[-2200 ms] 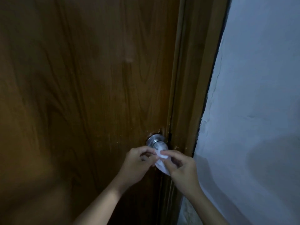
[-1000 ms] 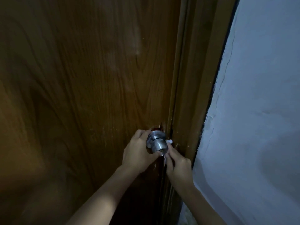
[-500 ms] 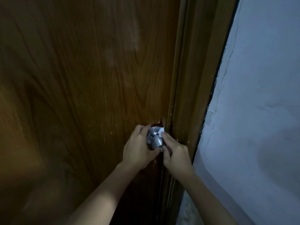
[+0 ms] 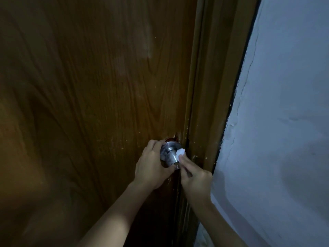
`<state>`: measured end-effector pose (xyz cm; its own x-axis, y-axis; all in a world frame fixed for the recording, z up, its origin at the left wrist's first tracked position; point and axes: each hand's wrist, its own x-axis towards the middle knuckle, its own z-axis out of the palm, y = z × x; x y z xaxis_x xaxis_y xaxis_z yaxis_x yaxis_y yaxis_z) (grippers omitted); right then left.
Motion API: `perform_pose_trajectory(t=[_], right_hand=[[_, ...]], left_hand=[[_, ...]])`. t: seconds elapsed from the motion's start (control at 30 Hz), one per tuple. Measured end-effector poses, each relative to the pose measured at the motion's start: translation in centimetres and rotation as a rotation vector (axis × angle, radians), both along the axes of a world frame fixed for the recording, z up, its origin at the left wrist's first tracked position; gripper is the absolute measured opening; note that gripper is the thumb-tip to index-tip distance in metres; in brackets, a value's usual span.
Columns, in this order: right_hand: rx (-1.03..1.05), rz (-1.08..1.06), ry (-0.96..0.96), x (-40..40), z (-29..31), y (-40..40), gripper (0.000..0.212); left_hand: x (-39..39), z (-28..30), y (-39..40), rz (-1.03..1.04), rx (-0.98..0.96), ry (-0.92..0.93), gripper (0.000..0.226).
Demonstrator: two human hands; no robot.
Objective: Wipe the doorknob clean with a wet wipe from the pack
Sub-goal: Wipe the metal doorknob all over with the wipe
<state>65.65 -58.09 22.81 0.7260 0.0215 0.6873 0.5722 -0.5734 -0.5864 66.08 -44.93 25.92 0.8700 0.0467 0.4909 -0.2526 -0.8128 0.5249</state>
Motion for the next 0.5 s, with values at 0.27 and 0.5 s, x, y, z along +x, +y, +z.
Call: perform_pose_trajectory(t=[0.27,0.5], right_hand=[[0.034,0.039,-0.040,0.1,0.0,-0.2,0.039],[0.022,0.108,-0.010,0.5,0.2,0.4,0.047]], left_hand=[[0.1,-0.2,0.2,-0.009,-0.018,-0.002,0.074],[0.3,-0.3,0.2,0.001,-0.022,0.007,0.077]])
